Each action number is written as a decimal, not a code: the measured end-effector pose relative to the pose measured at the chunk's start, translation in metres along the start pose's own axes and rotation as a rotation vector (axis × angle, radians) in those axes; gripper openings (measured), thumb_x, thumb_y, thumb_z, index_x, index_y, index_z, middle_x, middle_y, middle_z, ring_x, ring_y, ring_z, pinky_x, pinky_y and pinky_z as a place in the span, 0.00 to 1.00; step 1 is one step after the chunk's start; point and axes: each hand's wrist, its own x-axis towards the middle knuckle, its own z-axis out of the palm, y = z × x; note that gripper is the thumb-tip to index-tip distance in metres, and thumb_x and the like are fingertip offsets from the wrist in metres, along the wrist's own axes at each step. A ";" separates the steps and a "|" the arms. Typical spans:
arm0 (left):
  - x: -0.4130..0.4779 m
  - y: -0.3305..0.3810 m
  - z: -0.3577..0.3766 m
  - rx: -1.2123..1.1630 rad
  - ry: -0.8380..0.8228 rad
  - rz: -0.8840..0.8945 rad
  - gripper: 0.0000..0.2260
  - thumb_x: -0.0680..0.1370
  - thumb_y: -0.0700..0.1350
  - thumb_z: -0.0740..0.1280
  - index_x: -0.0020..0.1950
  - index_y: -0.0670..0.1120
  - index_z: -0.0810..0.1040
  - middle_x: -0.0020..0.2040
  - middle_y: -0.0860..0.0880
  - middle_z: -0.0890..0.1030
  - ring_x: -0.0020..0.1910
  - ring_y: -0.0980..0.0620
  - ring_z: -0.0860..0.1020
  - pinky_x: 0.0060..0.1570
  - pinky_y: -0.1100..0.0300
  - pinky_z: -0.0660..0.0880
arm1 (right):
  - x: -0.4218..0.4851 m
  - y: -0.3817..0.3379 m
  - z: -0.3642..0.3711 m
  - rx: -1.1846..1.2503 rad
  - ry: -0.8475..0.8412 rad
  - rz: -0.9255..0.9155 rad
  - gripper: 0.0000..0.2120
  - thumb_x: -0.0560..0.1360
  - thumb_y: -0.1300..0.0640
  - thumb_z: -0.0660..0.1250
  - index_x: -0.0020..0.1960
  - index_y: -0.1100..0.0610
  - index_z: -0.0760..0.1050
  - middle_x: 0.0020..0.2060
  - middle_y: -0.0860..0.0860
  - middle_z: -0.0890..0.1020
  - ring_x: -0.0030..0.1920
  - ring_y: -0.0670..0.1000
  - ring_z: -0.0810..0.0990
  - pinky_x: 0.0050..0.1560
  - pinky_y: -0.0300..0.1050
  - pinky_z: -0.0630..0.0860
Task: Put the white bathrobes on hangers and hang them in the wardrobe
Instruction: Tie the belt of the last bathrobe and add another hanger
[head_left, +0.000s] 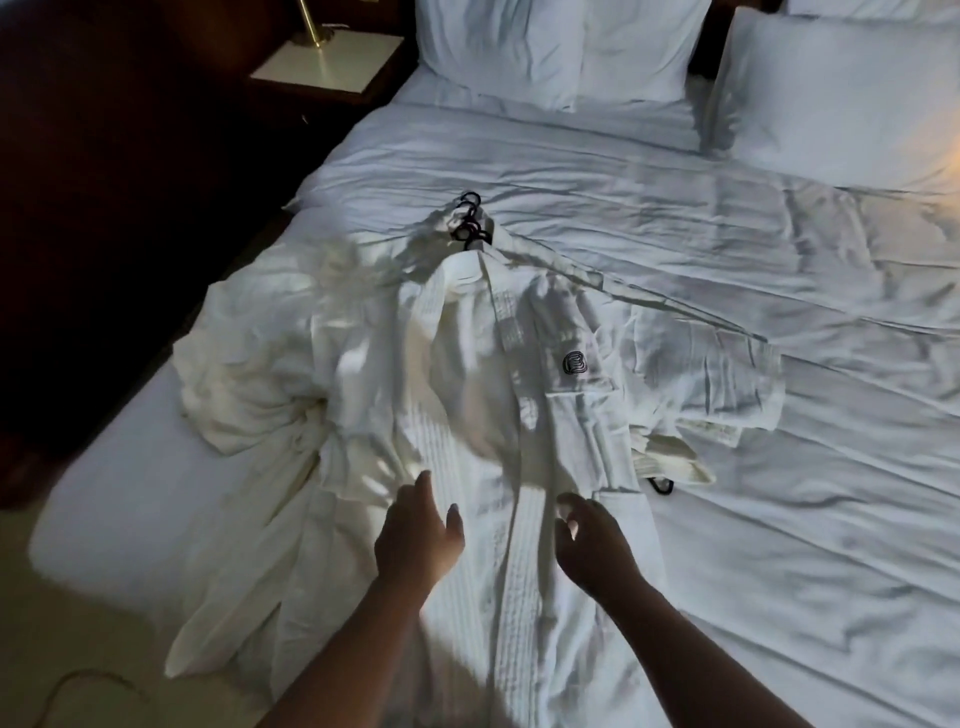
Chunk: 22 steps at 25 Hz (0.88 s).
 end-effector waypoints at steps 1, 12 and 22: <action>0.027 0.009 -0.006 0.007 0.049 -0.017 0.27 0.80 0.57 0.64 0.75 0.47 0.66 0.65 0.44 0.75 0.62 0.41 0.78 0.54 0.49 0.77 | 0.023 -0.016 0.001 -0.047 0.026 -0.019 0.17 0.77 0.51 0.63 0.65 0.50 0.74 0.54 0.53 0.80 0.56 0.58 0.80 0.56 0.51 0.77; 0.165 0.039 -0.032 -0.022 -0.022 0.149 0.10 0.79 0.52 0.62 0.41 0.48 0.71 0.39 0.49 0.78 0.45 0.41 0.80 0.40 0.54 0.72 | 0.128 -0.073 0.036 -0.172 0.016 0.057 0.07 0.75 0.50 0.62 0.47 0.53 0.71 0.40 0.53 0.81 0.44 0.60 0.82 0.40 0.48 0.72; 0.252 0.070 -0.007 -0.097 -0.170 0.007 0.14 0.68 0.47 0.67 0.52 0.49 0.69 0.50 0.47 0.80 0.51 0.41 0.81 0.45 0.56 0.74 | 0.220 -0.099 0.034 -0.330 -0.006 0.089 0.14 0.74 0.51 0.64 0.57 0.50 0.65 0.51 0.52 0.79 0.57 0.58 0.81 0.52 0.50 0.75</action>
